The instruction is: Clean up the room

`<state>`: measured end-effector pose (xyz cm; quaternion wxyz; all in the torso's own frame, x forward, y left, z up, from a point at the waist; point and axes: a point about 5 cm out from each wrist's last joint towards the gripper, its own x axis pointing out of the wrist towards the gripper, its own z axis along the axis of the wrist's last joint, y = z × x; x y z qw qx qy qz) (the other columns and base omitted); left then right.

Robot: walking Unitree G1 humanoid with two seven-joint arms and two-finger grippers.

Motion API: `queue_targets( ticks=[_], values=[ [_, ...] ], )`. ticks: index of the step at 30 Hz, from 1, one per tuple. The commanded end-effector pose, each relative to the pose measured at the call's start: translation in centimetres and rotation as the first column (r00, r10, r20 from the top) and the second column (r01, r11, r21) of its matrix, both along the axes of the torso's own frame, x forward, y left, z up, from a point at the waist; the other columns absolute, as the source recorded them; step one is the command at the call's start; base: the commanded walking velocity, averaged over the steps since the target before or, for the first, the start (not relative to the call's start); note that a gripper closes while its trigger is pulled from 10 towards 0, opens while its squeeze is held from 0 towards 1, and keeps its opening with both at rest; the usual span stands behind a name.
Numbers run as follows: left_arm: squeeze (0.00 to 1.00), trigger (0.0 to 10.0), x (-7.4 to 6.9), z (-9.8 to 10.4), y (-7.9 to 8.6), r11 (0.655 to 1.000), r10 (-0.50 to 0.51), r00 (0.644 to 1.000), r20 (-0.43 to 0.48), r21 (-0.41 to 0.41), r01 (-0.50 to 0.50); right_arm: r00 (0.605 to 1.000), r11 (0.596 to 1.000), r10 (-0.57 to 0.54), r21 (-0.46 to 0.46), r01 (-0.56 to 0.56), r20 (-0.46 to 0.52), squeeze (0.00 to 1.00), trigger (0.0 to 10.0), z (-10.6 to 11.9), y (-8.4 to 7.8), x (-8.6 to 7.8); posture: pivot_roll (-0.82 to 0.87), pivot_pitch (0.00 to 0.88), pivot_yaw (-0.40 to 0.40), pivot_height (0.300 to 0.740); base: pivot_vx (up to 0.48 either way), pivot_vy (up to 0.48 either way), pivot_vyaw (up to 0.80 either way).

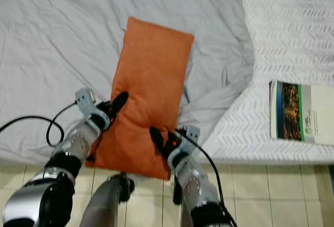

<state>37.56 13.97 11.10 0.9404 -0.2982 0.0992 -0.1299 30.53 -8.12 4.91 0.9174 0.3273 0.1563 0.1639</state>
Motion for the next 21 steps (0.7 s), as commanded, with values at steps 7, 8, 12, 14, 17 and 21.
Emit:
queue_targets(
  ticks=[7,8,12,14,17,21],
  values=[
    [0.0,0.0,-3.4,-6.2,-0.9,0.99,-0.077,0.971,-0.227,0.101,0.102,0.957,0.999,-0.026,-0.033,0.017,-0.289,0.0,0.0,-5.6,0.7,-3.2,0.01,0.615,0.025,0.74,0.0,0.0,0.0],
    [0.0,0.0,-3.6,-6.4,-1.0,0.985,-0.084,0.969,-0.231,0.127,0.115,0.957,0.999,-0.035,-0.04,0.024,-0.288,0.0,0.0,-5.7,0.6,-3.1,0.01,0.615,0.025,0.74,0.0,0.0,0.0],
    [0.0,0.0,-3.8,-6.7,-0.4,0.963,-0.082,0.974,-0.21,0.236,0.132,0.957,0.993,-0.095,-0.092,0.072,-0.273,0.0,0.0,-5.8,-1.0,-2.6,0.01,0.59,0.027,0.74,0.0,0.0,0.0],
    [0.0,0.0,-3.7,-6.5,-0.1,0.957,-0.079,0.978,-0.194,0.261,0.13,0.959,0.99,-0.116,-0.107,0.091,-0.259,0.0,0.0,-5.6,-1.7,-2.3,0.01,0.571,0.027,0.74,0.0,0.0,0.0],
    [0.0,0.0,-3.5,-5.9,0.4,0.937,-0.093,0.984,-0.15,0.32,0.137,0.962,0.982,-0.154,-0.143,0.124,-0.225,0.0,0.0,-5.2,-3.1,-1.9,0.01,0.542,0.027,0.74,0.0,0.0,0.0],
    [0.0,0.0,-2.9,-4.0,1.6,0.882,-0.122,0.992,-0.016,0.457,0.115,0.963,0.937,-0.257,-0.264,0.228,-0.079,0.0,0.0,-3.3,-7.0,-0.7,0.0,0.447,0.027,0.74,0.0,0.0,0.0]
  ],
)
